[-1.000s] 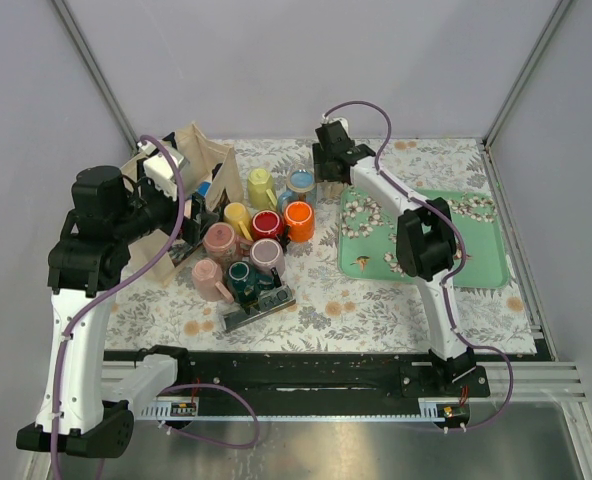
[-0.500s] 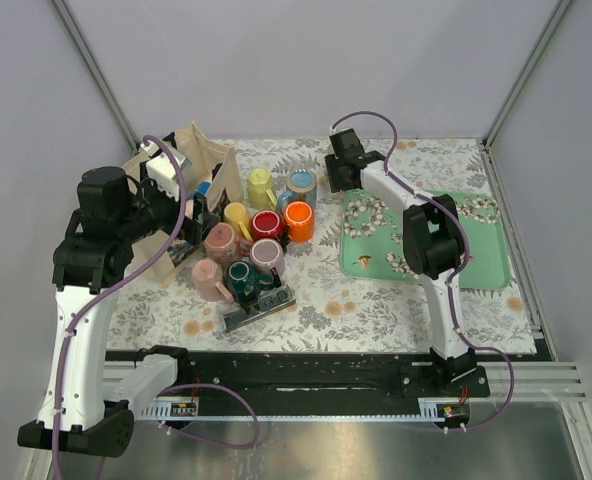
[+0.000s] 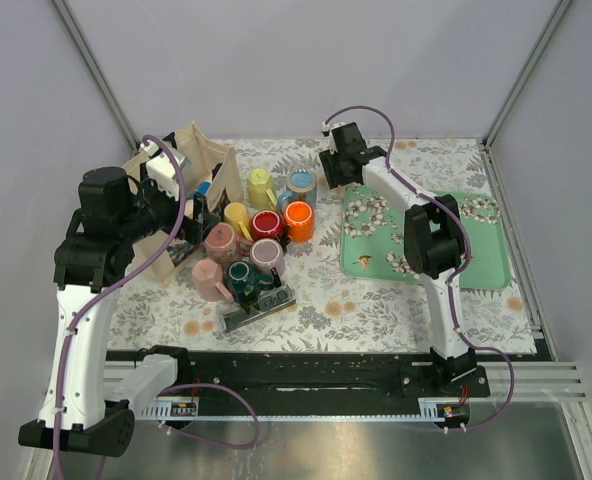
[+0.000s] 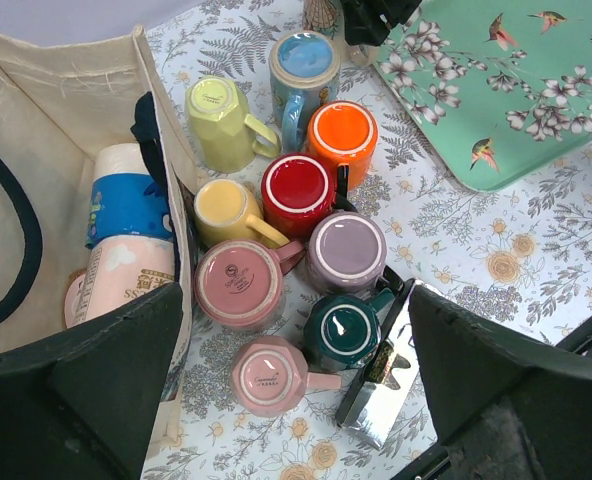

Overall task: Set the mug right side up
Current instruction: Turn over the cup at the center of the board.

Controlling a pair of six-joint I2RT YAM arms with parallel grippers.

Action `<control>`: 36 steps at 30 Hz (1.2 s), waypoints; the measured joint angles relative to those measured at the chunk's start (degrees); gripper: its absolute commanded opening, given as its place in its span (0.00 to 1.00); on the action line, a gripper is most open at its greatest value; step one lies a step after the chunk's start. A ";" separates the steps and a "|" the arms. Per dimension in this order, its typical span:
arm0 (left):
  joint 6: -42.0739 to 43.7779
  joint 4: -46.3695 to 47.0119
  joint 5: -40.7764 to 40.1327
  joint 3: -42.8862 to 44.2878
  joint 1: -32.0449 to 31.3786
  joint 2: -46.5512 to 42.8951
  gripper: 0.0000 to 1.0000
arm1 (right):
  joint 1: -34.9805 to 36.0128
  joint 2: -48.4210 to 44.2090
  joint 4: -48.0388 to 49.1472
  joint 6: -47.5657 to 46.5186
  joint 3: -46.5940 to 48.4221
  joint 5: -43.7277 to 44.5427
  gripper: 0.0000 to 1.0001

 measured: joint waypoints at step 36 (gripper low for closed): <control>0.31 2.01 0.92 -2.16 0.00 -0.07 0.97 | -2.67 4.96 -8.96 5.09 10.08 -1.86 0.00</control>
